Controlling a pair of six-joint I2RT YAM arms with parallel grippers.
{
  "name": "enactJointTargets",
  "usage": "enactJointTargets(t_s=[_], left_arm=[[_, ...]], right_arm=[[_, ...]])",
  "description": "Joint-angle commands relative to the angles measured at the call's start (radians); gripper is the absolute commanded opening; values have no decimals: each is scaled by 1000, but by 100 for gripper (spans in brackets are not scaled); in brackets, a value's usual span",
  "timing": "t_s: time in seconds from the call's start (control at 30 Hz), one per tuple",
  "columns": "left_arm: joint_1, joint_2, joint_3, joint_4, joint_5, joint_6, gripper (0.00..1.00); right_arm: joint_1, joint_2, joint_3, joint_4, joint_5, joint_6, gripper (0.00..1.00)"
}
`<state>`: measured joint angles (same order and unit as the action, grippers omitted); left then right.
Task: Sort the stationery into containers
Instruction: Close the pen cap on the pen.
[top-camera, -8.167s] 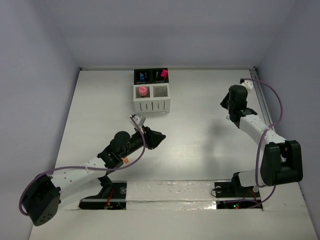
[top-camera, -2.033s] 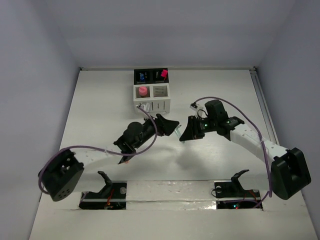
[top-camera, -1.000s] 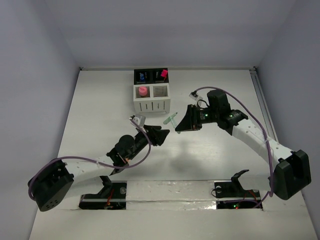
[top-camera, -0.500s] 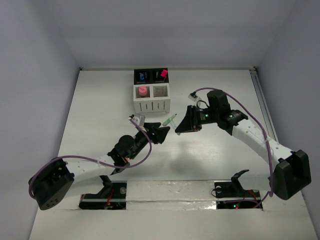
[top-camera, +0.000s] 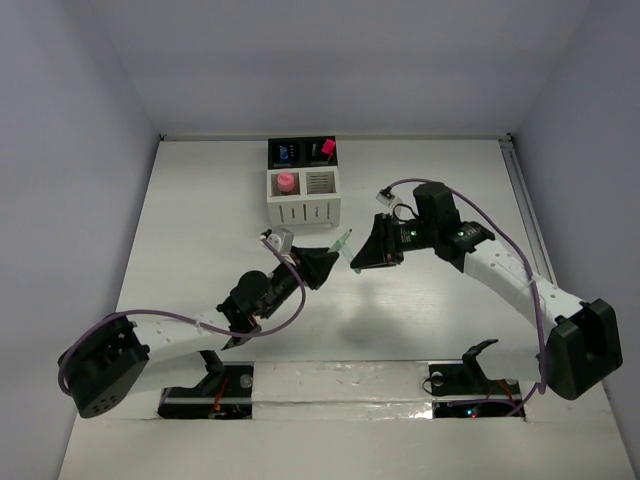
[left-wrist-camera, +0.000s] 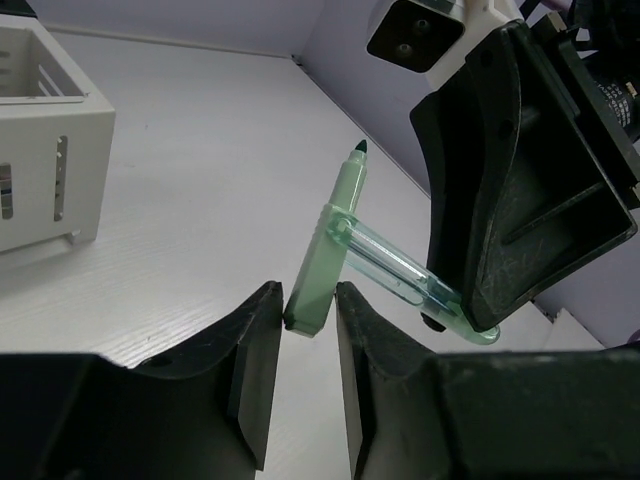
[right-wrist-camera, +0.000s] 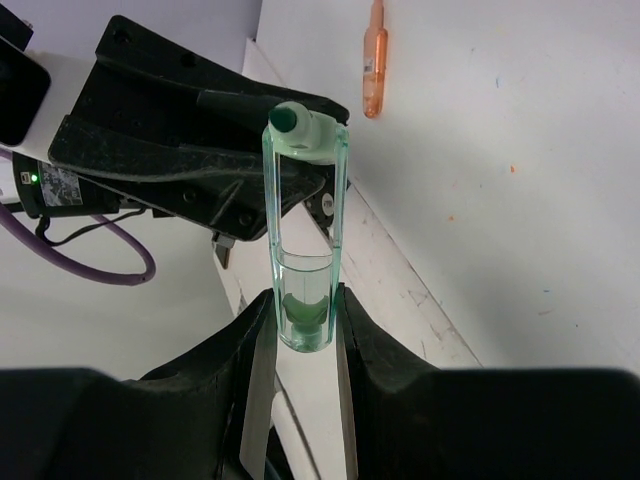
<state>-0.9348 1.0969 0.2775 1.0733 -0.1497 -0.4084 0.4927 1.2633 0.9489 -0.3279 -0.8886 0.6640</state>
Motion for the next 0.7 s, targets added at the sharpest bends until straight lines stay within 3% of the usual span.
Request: enactJointTargets(t_s=[0.0,0.23,0.47,0.67], left_arm=[[-6,-3,46,59,16,10,24],[-15,-11,46,43,21,3,0],[-15,-11,40,20,33,-21,0],[-24,-35,19,-35,29,-49,0]], right_arm=[[7,-5,-1,55,-35,16,0],[7,-12,2,61,-41,26,0],[7,-24,47,0,2,2,0],[7,-28,214,-227,252,-138,0]])
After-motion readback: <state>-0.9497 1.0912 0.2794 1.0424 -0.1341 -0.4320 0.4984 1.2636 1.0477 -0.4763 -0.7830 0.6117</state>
